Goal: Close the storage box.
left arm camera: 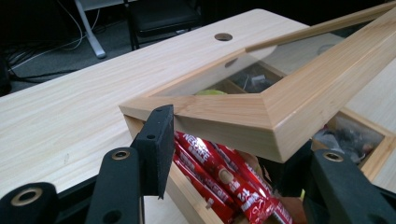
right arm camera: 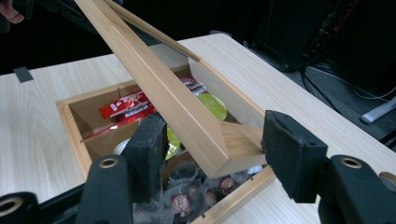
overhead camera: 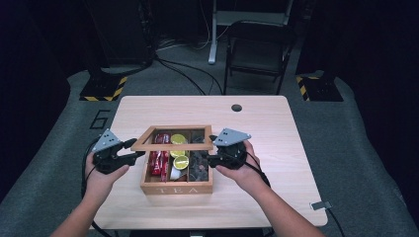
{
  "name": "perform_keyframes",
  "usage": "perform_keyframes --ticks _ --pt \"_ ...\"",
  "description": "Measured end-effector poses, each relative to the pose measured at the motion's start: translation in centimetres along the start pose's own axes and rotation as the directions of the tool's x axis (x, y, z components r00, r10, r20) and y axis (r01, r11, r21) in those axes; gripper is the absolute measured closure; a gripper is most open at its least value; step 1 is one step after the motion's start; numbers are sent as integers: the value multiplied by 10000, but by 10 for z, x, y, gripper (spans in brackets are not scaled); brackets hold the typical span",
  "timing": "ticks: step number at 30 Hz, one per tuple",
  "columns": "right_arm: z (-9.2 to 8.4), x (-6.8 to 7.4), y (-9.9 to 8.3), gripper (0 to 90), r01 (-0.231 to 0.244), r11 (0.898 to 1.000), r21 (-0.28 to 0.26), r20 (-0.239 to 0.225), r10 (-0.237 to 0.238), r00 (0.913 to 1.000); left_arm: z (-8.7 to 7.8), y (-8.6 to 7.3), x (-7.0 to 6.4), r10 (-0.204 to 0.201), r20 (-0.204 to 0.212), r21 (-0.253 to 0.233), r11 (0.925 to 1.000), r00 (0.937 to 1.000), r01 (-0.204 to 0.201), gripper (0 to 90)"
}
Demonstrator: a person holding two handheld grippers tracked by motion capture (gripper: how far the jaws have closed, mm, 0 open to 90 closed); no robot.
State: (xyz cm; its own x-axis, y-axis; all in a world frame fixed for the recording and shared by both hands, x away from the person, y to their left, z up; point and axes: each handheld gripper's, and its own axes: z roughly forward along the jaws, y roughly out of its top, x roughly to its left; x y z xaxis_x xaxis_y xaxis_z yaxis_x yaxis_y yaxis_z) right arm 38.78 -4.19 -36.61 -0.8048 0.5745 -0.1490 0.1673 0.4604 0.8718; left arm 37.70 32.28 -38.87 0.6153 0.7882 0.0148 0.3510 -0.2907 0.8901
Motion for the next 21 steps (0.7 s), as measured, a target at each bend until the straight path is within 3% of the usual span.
perform_keyframes --ticks 2,5,10,16,21 --pt "-1 0 -2 420 -43 10000 21 -58 43 10000 0 -3 -1 95 8 68 9999 10000 -95 485" --pt "-5 -1 -13 484 -676 9977 97 -303 678 9972 0 -6 -2 193 2 92 9998 9998 -193 481" --pt "-8 -4 -21 529 -1020 9947 154 -717 1028 9921 0 -13 -5 241 18 166 9996 9997 -242 474" --pt "-6 1 -29 524 -720 9968 360 -653 743 9951 1 -22 -7 171 114 253 9995 9998 -174 464" --pt "-6 3 -34 525 -772 9963 387 -765 799 9939 2 -29 -9 225 113 243 9994 9997 -228 464"
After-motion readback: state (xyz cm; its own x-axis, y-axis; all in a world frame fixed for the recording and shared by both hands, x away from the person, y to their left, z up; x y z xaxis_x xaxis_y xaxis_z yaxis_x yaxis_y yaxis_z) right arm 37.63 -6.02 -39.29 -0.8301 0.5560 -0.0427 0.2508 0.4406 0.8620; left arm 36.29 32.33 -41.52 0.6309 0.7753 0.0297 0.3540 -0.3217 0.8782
